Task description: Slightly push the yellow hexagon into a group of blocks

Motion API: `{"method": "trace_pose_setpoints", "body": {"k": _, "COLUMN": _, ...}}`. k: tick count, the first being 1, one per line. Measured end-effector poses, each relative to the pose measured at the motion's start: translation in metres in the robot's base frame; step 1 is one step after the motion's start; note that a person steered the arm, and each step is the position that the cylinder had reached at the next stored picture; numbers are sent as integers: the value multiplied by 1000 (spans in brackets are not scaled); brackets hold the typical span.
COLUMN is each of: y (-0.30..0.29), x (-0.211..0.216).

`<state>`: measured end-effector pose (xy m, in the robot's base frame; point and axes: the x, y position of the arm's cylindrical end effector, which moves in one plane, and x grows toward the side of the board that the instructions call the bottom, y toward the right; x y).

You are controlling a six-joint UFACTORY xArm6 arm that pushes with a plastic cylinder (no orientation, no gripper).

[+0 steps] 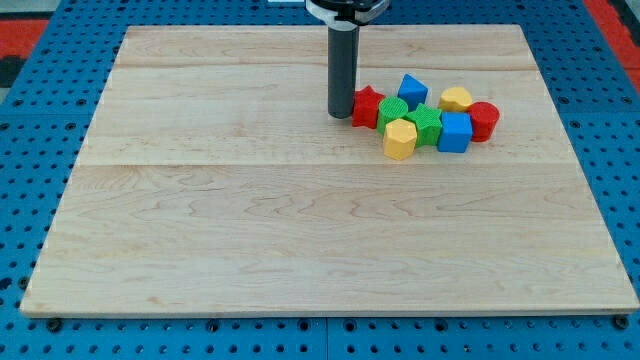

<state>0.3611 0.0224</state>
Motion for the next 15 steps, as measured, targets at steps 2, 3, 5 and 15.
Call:
{"method": "trace_pose_setpoints", "body": {"k": 2, "y": 11, "x": 9}}
{"method": "trace_pose_setpoints", "body": {"k": 3, "y": -12, "x": 54}}
{"method": "trace_pose_setpoints", "body": {"k": 5, "y": 23, "x": 66}}
{"method": "trace_pose_setpoints", "body": {"k": 15, "y": 68, "x": 79}}
